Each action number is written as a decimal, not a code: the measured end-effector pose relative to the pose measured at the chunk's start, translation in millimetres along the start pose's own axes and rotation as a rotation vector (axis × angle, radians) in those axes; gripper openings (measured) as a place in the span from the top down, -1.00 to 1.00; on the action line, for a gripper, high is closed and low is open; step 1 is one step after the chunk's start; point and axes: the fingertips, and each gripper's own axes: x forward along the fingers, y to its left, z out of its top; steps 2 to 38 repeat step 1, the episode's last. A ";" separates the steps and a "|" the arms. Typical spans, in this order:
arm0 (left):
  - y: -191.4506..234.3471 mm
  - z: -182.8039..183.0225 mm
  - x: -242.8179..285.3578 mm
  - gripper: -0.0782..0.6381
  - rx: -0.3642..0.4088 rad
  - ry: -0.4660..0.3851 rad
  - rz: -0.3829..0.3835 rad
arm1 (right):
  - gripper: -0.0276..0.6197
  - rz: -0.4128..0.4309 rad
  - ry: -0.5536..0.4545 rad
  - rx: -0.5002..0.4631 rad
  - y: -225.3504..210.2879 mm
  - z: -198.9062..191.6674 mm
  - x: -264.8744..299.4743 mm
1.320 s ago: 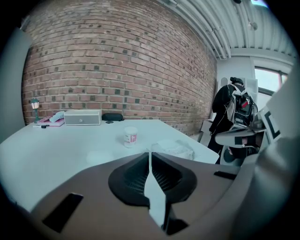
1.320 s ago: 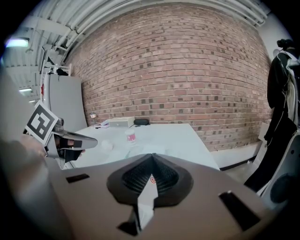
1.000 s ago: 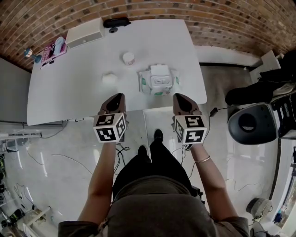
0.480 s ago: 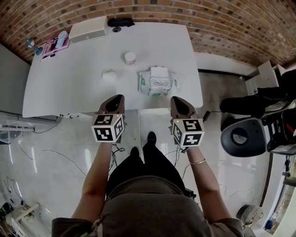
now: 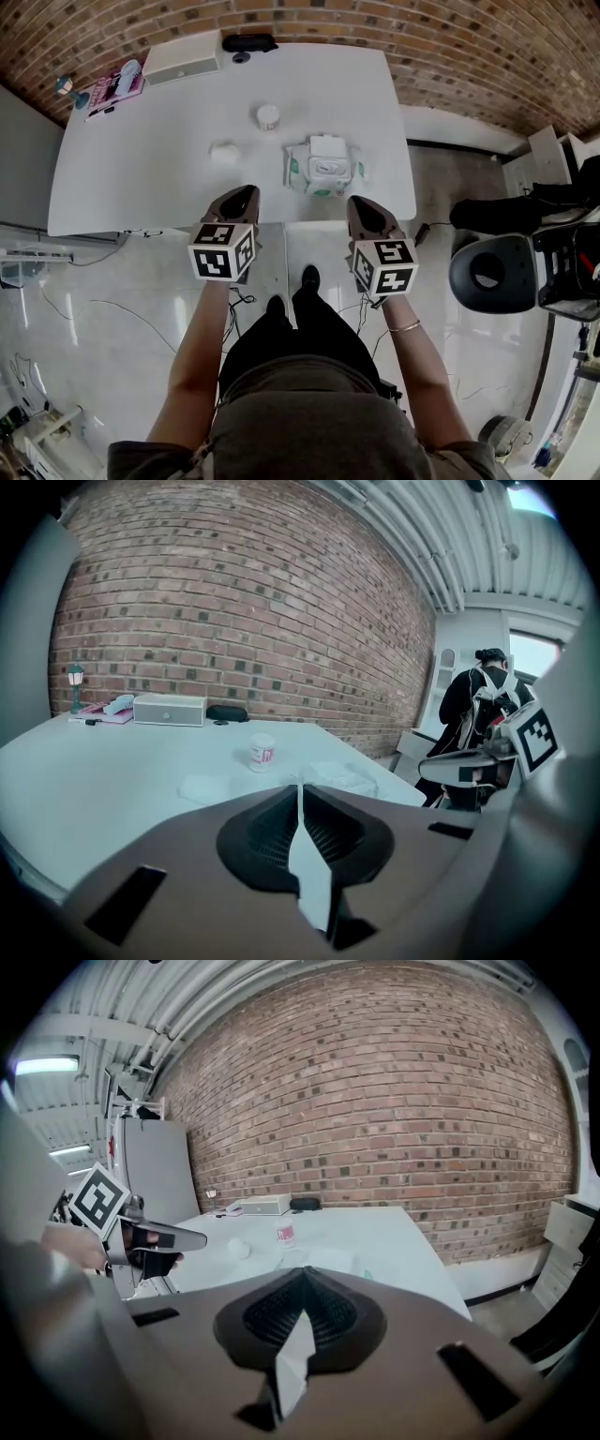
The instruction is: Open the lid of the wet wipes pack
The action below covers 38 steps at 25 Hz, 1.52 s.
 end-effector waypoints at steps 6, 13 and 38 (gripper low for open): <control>0.5 1.6 3.2 0.69 0.005 0.006 -0.001 | 0.91 0.001 0.001 0.000 -1.0 0.4 1.7; 0.5 1.6 3.2 0.69 0.005 0.006 -0.001 | 0.91 0.001 0.001 0.000 -1.0 0.4 1.7; 0.5 1.6 3.2 0.69 0.005 0.006 -0.001 | 0.91 0.001 0.001 0.000 -1.0 0.4 1.7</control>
